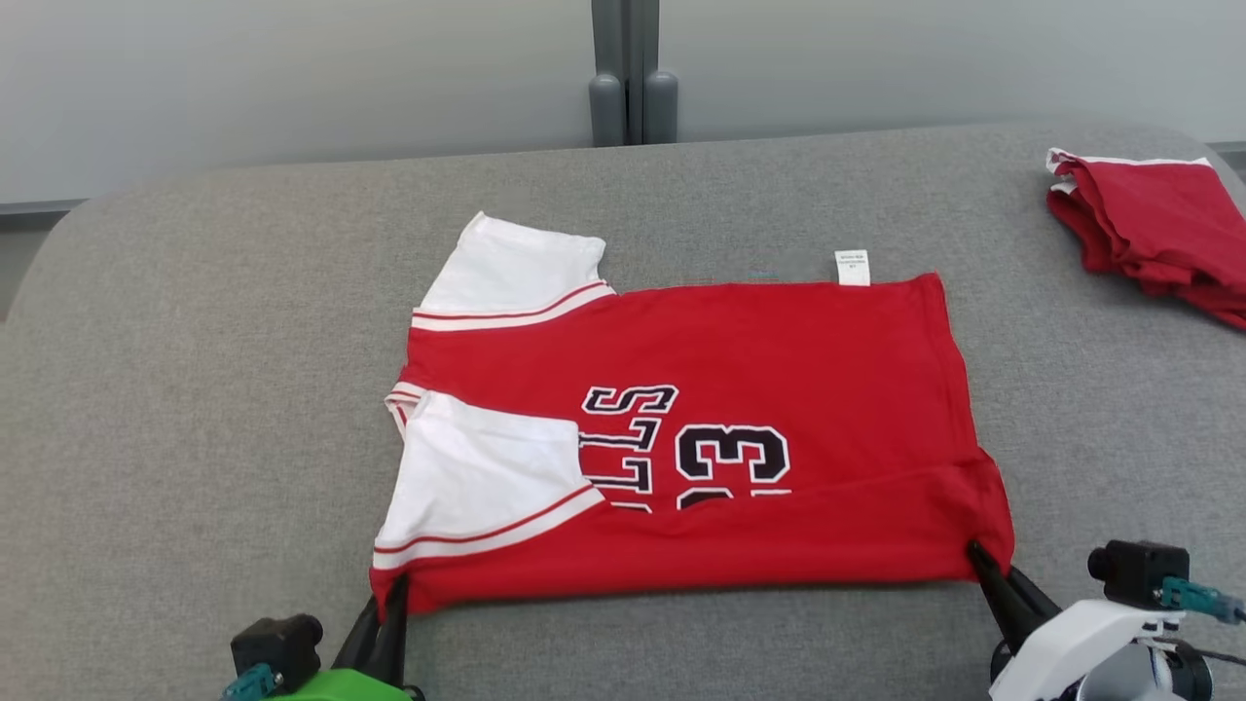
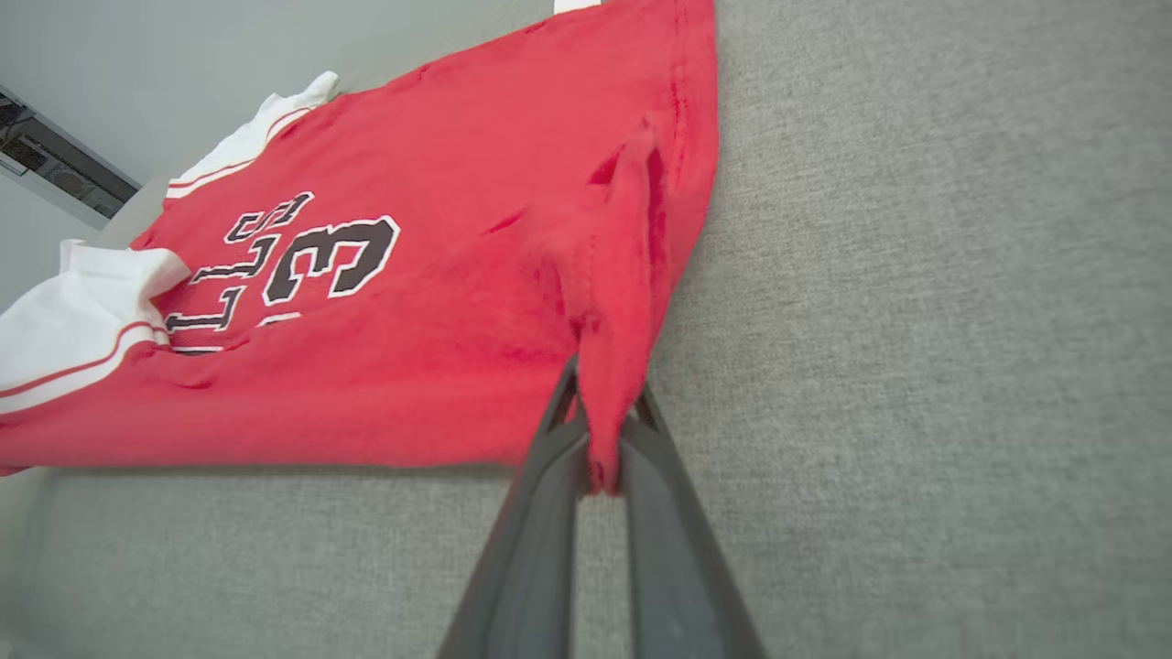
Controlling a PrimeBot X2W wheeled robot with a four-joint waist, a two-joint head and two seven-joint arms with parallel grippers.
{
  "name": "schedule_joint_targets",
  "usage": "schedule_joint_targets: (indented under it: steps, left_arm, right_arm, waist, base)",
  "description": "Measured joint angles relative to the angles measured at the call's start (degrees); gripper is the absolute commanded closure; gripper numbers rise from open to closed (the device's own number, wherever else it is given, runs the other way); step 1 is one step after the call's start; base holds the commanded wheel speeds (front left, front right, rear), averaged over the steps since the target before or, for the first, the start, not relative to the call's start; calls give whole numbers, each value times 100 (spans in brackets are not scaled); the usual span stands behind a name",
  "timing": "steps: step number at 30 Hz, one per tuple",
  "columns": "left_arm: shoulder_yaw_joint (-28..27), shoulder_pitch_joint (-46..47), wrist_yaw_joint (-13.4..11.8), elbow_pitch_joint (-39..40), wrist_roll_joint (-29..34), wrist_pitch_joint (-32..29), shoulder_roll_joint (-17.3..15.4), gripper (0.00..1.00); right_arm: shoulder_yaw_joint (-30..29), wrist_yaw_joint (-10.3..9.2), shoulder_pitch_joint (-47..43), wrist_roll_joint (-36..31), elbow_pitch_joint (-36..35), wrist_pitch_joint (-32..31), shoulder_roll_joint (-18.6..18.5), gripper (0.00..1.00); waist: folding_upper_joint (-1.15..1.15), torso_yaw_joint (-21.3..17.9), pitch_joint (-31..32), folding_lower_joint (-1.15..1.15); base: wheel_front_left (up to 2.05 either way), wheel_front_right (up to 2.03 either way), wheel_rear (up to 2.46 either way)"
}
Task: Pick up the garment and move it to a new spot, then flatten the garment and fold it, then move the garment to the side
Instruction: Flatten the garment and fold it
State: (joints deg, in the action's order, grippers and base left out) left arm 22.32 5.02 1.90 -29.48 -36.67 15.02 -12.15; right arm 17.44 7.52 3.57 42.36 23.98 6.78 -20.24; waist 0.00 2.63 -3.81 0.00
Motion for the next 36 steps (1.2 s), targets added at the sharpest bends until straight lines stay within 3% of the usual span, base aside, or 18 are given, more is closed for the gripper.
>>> schedule_joint_targets:
  steps: [3, 4, 5, 6, 7, 19, 29, 36]
  left_arm:
    - [20, -276, -97, 321, -9, -41, -12, 100]
    - [40, -317, -121, 361, -9, -82, -22, 100]
    - [49, -352, -164, 408, 13, -86, -46, 93]
    - [22, -367, -199, 470, 15, -83, -52, 54]
    - [2, -368, -209, 516, 0, -82, -43, 0]
    - [-458, -164, -457, 1303, 196, -13, -145, 0]
    - [-940, -86, -698, 2187, 825, 2, -454, 0]
    - [-1128, -402, -700, 2590, 961, 1, -719, 0]
  right_arm:
    - [-207, 0, -320, 93, -170, -225, 122, 100]
    - [-232, -1, -381, 104, -207, -275, 171, 84]
    - [-268, -1, -442, 76, -257, -282, 219, 41]
    - [-323, -1, -453, 35, -298, -304, 254, 0]
    - [-378, -1, -452, 26, -339, -315, 290, 0]
    - [-1069, -1, -164, -722, -1123, 247, 650, 0]
    - [-1361, -1, -93, -1655, -1696, 641, 901, 0]
    - [-1572, -1, -455, -1992, -2022, 710, 1051, 0]
  waist:
    - [0, 38, 58, 0]
    - [0, 44, 67, 0]
    - [0, 47, 77, 0]
    - [0, 45, 86, 0]
    - [0, 42, 93, 0]
    - [0, -35, 343, 0]
    - [0, -14, 443, 0]
    - [0, 22, 480, 0]
  base:
    - [0, 0, 0]
    - [0, 0, 0]
    - [0, 0, 0]
    - [0, 0, 0]
    - [0, 0, 0]
    - [0, 0, 0]
    - [0, 0, 0]
    - [0, 0, 0]
